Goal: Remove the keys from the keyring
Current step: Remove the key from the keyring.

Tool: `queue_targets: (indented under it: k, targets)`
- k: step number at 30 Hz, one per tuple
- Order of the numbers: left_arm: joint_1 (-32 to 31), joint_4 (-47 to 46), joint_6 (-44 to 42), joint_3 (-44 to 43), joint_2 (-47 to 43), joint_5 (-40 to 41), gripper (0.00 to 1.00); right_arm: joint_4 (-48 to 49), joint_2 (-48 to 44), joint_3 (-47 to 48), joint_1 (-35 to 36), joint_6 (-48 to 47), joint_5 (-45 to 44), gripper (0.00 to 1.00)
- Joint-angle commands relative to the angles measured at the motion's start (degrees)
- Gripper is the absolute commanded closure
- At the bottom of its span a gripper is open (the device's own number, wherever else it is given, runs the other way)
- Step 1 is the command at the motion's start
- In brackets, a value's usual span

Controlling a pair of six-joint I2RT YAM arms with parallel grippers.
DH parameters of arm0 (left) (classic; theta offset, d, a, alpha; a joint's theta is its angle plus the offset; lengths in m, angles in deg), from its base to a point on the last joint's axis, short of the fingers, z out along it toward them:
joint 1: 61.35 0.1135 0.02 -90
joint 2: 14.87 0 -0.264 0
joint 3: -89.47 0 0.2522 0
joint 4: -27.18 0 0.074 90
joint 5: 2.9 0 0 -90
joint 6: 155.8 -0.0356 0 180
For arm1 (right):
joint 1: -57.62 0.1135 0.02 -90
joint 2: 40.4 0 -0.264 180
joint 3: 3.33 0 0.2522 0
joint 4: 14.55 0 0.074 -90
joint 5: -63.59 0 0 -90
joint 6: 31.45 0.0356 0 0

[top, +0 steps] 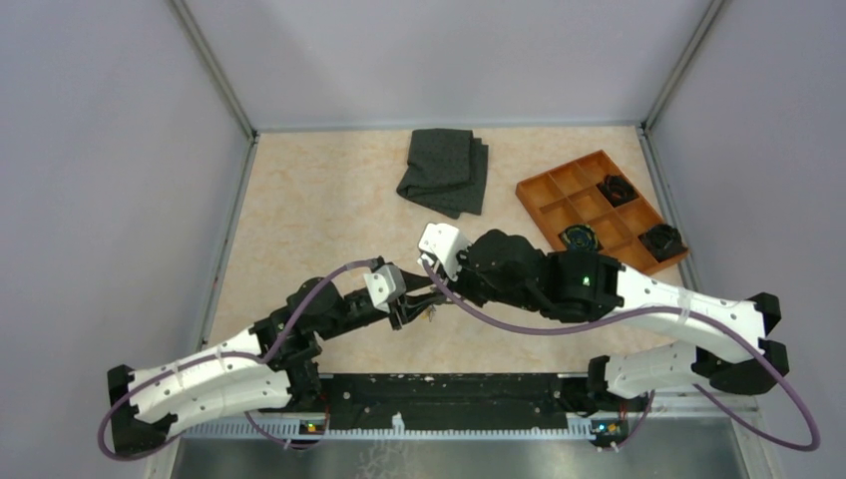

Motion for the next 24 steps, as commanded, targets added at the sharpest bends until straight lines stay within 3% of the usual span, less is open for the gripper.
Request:
queue_targets:
  k: [1, 24]
  targets:
    - [-0.24, -3.96, -1.67, -0.90, 1.18, 1.63, 0.63, 3.42, -0.25, 2.57, -1.12, 2.08, 1.10, 1.00]
    - [-0.22, -6.73, -1.94, 0.31, 3.17, 1.28, 0.71, 4.02, -0.25, 3.46, -1.59, 5.56, 0.17, 1.00]
